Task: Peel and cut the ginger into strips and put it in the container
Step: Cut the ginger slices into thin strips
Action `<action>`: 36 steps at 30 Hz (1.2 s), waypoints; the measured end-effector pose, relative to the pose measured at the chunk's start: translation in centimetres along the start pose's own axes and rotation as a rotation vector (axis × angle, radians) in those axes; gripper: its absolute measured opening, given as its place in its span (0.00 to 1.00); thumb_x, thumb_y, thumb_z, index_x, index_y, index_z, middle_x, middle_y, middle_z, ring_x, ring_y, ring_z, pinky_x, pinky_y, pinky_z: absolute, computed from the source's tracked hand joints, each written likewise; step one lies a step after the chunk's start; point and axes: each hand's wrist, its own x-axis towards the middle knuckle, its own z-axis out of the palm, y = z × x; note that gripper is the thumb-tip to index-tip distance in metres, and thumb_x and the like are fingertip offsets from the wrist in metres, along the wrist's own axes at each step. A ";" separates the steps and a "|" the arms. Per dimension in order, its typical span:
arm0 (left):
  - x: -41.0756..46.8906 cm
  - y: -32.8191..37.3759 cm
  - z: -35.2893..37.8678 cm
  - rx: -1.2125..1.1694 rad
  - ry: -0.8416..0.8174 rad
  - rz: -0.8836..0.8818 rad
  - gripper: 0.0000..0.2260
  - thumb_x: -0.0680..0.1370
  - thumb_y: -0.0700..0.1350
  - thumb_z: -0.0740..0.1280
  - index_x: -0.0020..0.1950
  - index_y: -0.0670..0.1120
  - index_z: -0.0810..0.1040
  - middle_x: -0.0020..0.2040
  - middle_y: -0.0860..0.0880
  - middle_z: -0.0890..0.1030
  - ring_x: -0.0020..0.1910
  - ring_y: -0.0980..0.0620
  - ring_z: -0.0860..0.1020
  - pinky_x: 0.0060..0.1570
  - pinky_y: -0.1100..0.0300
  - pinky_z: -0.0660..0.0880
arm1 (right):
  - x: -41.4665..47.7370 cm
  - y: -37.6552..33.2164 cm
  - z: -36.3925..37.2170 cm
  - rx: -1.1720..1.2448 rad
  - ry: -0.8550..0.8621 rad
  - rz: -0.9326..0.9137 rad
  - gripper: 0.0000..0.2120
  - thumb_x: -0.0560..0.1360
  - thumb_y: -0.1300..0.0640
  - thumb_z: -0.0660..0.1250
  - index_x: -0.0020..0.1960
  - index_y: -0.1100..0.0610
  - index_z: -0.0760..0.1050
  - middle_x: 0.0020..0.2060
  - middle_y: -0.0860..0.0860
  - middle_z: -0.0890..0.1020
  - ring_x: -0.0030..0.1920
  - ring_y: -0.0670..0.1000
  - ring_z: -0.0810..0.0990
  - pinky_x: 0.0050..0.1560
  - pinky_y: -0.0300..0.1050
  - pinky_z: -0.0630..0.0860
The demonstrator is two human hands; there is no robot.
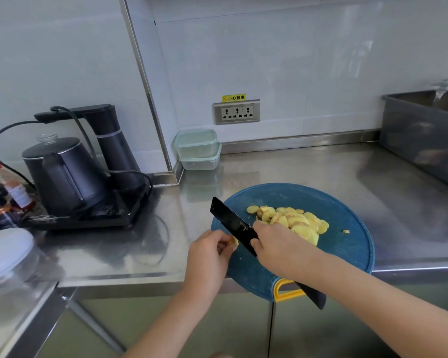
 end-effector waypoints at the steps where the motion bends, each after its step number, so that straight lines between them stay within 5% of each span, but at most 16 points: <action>1: 0.0 0.0 0.0 0.003 0.000 0.000 0.02 0.73 0.38 0.72 0.43 0.44 0.82 0.39 0.52 0.79 0.36 0.59 0.76 0.38 0.62 0.77 | -0.2 -0.1 -0.2 -0.002 -0.007 -0.007 0.08 0.83 0.56 0.54 0.55 0.60 0.68 0.39 0.50 0.71 0.31 0.43 0.67 0.27 0.33 0.61; 5: 0.1 0.0 -0.1 0.036 -0.004 0.018 0.02 0.73 0.38 0.72 0.43 0.44 0.82 0.39 0.52 0.80 0.37 0.59 0.77 0.38 0.69 0.73 | -0.7 -0.8 -0.4 -0.093 -0.039 -0.064 0.09 0.84 0.58 0.50 0.50 0.59 0.66 0.49 0.56 0.73 0.41 0.51 0.72 0.34 0.40 0.67; 13: 0.3 0.2 -0.2 0.069 -0.009 0.009 0.02 0.73 0.40 0.72 0.44 0.45 0.83 0.39 0.52 0.81 0.37 0.59 0.77 0.39 0.68 0.73 | 0.1 -0.2 1.8 -0.107 0.026 -0.027 0.06 0.82 0.58 0.54 0.57 0.59 0.65 0.32 0.48 0.69 0.27 0.45 0.67 0.25 0.38 0.62; 24: 0.1 -0.2 0.0 0.062 0.034 0.055 0.02 0.72 0.39 0.73 0.43 0.45 0.84 0.38 0.54 0.80 0.35 0.62 0.77 0.39 0.70 0.73 | 0.8 -0.1 2.7 -0.123 -0.085 -0.013 0.04 0.79 0.61 0.58 0.53 0.58 0.63 0.35 0.49 0.67 0.28 0.45 0.66 0.25 0.38 0.60; 32: 0.0 -0.6 0.2 0.153 0.044 0.138 0.01 0.73 0.39 0.72 0.43 0.43 0.83 0.39 0.49 0.81 0.37 0.53 0.79 0.39 0.60 0.75 | 1.6 -1.3 2.2 -0.133 -0.065 -0.015 0.05 0.79 0.61 0.57 0.52 0.58 0.61 0.32 0.49 0.66 0.29 0.45 0.66 0.25 0.39 0.61; 36: -0.4 -0.7 0.3 0.190 0.047 0.209 0.03 0.73 0.37 0.72 0.45 0.44 0.83 0.40 0.52 0.80 0.37 0.57 0.76 0.40 0.72 0.70 | 2.1 -1.0 2.1 -0.081 -0.097 0.013 0.02 0.80 0.60 0.55 0.52 0.58 0.63 0.33 0.50 0.64 0.29 0.45 0.64 0.26 0.37 0.59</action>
